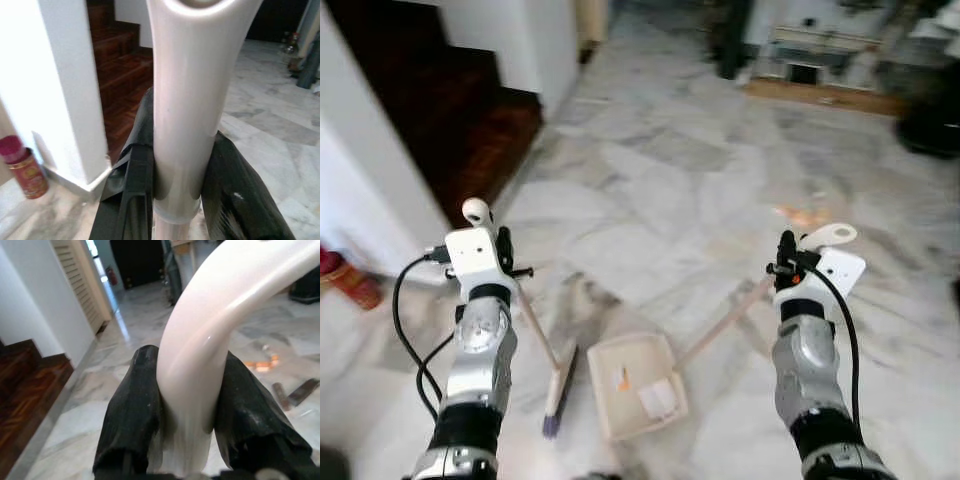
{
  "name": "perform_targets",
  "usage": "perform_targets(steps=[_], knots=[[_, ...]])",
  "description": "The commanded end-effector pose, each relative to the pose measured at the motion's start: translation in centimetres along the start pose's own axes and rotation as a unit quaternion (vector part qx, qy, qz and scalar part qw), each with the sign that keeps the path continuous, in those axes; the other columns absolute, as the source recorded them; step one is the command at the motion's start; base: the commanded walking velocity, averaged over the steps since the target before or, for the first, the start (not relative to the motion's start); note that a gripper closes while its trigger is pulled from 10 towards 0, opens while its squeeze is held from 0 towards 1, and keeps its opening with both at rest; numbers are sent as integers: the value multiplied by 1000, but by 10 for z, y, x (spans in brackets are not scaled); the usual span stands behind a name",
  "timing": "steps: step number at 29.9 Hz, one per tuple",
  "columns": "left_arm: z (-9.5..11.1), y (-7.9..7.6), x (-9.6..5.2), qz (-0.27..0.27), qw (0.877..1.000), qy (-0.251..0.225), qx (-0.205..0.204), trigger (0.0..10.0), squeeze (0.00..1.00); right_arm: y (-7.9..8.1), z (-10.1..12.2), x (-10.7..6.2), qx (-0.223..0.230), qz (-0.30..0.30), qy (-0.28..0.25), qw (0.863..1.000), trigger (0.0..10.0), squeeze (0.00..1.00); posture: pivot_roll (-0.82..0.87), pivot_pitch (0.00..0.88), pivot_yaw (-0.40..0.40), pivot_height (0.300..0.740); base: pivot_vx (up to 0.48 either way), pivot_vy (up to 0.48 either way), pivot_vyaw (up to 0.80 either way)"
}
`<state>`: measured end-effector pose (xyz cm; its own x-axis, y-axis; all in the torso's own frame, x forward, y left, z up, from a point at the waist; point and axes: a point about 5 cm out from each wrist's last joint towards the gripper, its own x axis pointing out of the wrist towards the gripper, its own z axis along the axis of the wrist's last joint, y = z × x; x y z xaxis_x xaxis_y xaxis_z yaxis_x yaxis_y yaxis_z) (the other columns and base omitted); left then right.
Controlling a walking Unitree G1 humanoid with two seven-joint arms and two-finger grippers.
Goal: Sweep floor
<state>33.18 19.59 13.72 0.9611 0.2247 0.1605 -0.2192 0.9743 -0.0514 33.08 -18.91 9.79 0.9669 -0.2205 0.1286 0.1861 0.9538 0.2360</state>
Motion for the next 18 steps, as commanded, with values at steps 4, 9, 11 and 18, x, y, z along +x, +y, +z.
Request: perform_targets(steps=[4,9,11,18], knots=[[11,-4,3,-8,1000,-22,-3,10000,0,-1,11,5,-4,-1,-23,1000,10000,0,72,113,-44,740,0,0,756],[11,-4,2,-8,1000,-20,-3,10000,0,-1,11,5,-3,0,-23,1000,10000,0,71,113,-45,740,0,0,666],[11,-5,2,-8,1000,-20,-2,10000,0,-1,11,5,-3,0,-23,1000,10000,0,72,113,-45,740,0,0,634],[11,-4,2,-9,1000,-20,-3,10000,0,0,10,5,-3,1,-22,1000,10000,0,76,115,-46,740,0,0,729]])
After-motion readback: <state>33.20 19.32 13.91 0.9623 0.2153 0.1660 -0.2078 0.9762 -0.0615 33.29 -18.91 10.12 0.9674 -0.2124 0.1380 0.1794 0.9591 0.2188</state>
